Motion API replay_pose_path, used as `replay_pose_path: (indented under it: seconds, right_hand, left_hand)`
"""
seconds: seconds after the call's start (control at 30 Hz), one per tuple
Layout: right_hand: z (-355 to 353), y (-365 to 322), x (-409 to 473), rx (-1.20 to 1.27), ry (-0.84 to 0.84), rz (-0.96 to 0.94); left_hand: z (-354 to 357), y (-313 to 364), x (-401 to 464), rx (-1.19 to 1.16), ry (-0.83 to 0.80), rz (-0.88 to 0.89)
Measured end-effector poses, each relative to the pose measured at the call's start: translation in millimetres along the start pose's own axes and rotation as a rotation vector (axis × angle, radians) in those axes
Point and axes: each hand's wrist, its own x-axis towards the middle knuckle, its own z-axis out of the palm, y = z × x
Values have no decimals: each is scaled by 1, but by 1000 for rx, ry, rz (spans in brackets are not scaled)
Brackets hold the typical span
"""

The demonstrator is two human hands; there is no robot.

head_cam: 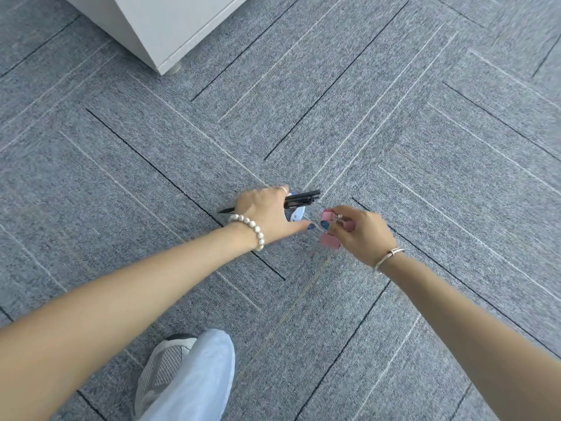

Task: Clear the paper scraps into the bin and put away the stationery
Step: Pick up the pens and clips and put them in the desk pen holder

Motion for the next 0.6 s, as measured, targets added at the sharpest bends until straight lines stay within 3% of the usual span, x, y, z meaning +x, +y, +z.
replay_pose_path:
  seconds: [0.1,0.23,0.47,0.6]
  right_hand:
    - [-13,6,7,55,98,56]
    - [-21,7,10,65,129,63]
    - [-22,-6,16,78,118,24]
    - [-45,-34,18,102,220,42]
  left_hand:
    - [1,9,6,97,24,50]
    - [5,10,5,50,-2,53]
    - [-2,8,-6,-137,70,91]
    - [-37,11,-12,-304,128,18]
